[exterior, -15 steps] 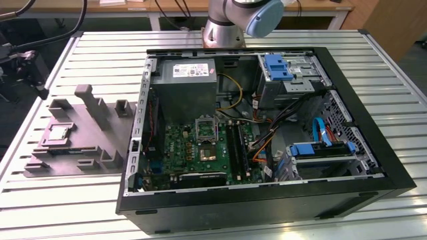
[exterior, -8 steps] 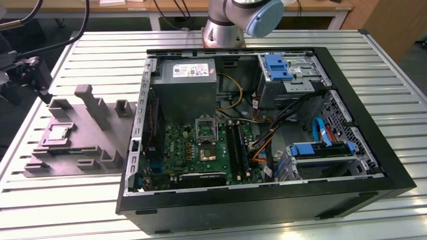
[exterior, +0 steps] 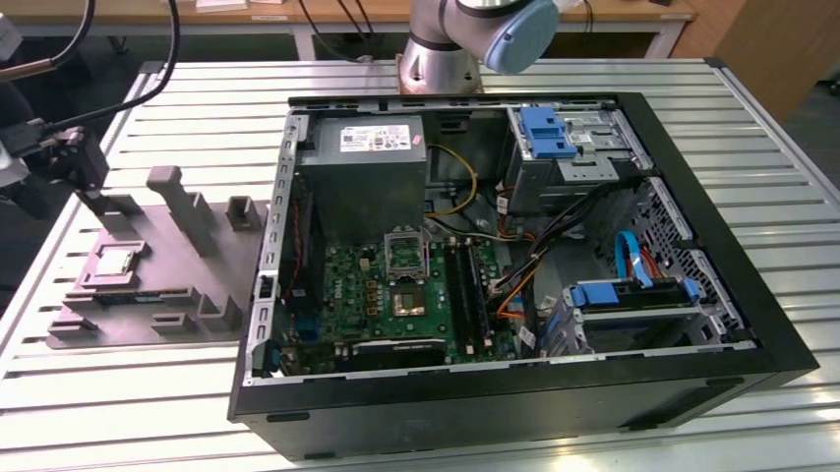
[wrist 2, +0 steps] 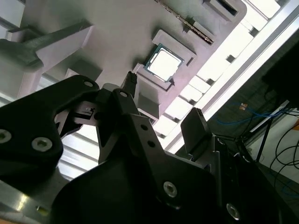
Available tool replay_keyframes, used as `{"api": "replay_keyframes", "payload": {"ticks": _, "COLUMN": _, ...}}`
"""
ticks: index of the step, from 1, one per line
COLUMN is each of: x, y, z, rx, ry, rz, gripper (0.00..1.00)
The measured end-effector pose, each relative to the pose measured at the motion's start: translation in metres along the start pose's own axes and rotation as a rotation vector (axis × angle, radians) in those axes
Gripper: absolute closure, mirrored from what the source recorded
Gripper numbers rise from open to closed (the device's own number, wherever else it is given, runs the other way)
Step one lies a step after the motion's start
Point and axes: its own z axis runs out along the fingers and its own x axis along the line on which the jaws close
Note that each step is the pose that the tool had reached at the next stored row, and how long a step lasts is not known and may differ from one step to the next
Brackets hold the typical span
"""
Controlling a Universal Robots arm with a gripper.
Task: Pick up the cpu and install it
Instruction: 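Pick up the cpu and move it towards the insertion slot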
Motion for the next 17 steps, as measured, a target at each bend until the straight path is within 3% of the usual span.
{"api": "replay_keyframes", "payload": {"ticks": 17, "x": 0.0009, "y": -0.0053, "z": 0.0307, "rx": -0.0001, "ry": -0.0001, "rz": 0.0, "gripper": 0.35}}
